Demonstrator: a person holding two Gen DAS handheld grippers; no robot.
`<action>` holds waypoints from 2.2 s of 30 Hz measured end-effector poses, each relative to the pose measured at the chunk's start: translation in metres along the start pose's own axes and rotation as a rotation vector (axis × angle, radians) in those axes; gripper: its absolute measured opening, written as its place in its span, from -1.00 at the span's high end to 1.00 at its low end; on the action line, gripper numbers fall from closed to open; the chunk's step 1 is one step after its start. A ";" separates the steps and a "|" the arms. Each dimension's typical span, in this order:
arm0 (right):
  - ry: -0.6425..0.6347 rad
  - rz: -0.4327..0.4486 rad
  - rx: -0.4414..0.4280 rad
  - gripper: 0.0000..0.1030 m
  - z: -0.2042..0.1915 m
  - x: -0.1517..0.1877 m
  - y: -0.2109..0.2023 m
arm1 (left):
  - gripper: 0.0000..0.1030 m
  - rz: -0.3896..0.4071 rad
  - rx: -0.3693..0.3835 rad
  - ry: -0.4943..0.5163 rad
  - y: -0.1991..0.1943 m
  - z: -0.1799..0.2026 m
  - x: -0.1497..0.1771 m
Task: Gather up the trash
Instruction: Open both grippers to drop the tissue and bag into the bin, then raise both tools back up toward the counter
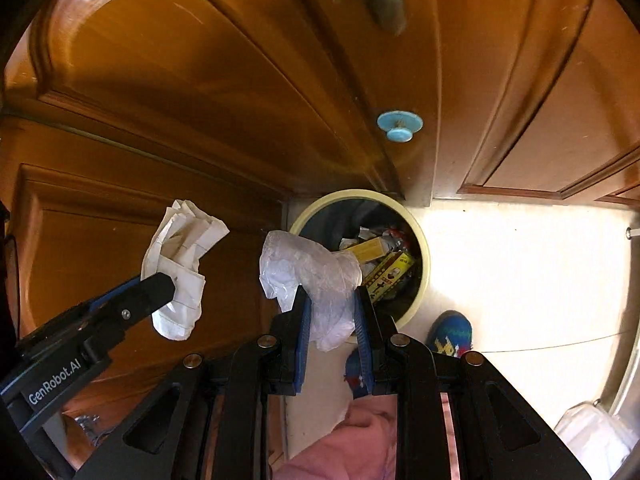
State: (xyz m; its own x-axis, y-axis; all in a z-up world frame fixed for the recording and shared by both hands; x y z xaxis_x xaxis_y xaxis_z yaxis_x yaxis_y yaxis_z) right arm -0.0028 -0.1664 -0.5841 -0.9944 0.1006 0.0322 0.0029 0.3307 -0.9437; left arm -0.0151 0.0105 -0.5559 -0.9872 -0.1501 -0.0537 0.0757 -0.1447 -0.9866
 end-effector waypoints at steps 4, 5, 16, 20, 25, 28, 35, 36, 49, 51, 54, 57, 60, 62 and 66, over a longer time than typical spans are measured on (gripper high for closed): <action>0.000 -0.002 -0.006 0.60 -0.004 -0.007 0.017 | 0.48 -0.013 -0.001 -0.005 0.019 -0.005 -0.006; 0.002 -0.003 -0.014 0.60 -0.004 -0.008 0.021 | 0.48 -0.014 -0.002 -0.006 0.023 -0.006 -0.007; 0.052 -0.038 -0.077 0.27 0.010 -0.013 0.044 | 0.05 -0.063 -0.038 -0.020 0.049 -0.010 -0.013; 0.054 -0.052 -0.066 0.26 0.017 -0.009 0.047 | 0.05 -0.072 -0.059 -0.026 0.052 -0.011 -0.012; 0.047 -0.058 -0.063 0.26 0.020 -0.005 0.037 | 0.05 -0.077 -0.067 -0.027 0.050 -0.005 -0.009; 0.034 -0.055 -0.059 0.26 0.018 -0.002 0.024 | 0.05 -0.076 -0.062 -0.021 0.042 -0.002 -0.009; 0.031 -0.035 -0.075 0.26 0.005 0.000 -0.026 | 0.05 -0.049 -0.056 0.016 -0.016 0.012 -0.015; 0.029 -0.029 -0.077 0.26 0.002 0.000 -0.033 | 0.05 -0.043 -0.054 0.023 -0.026 0.014 -0.016; -0.030 0.139 -0.103 0.27 -0.064 -0.011 -0.202 | 0.05 0.135 0.000 0.138 -0.206 0.055 -0.045; -0.044 0.188 -0.100 0.27 -0.074 -0.016 -0.235 | 0.05 0.172 0.007 0.154 -0.233 0.062 -0.052; -0.063 0.267 -0.091 0.27 -0.087 -0.023 -0.281 | 0.05 0.240 0.024 0.186 -0.277 0.072 -0.062; -0.080 0.351 -0.081 0.26 -0.100 -0.029 -0.328 | 0.05 0.302 0.040 0.214 -0.318 0.082 -0.072; -0.091 0.429 -0.071 0.27 -0.113 -0.036 -0.370 | 0.05 0.354 0.038 0.245 -0.352 0.094 -0.079; -0.102 0.474 -0.065 0.27 -0.122 -0.041 -0.395 | 0.05 0.391 0.040 0.265 -0.378 0.100 -0.084; -0.132 0.540 -0.050 0.26 -0.139 -0.048 -0.441 | 0.05 0.463 0.028 0.308 -0.419 0.107 -0.099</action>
State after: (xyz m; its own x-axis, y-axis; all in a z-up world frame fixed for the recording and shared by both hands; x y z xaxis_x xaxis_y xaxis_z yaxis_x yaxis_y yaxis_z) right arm 0.0586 -0.1866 -0.1237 -0.8551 0.1505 -0.4962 0.5175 0.3090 -0.7980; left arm 0.0662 -0.0181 -0.1206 -0.8452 0.0877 -0.5272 0.5107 -0.1578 -0.8451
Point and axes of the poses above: each gripper's, at about its wrist camera, not at the fingertips, and y roughly the way its jaws point, z to its right, x to its underside, the point moved 9 cm from there along y, roughly the way its jaws point
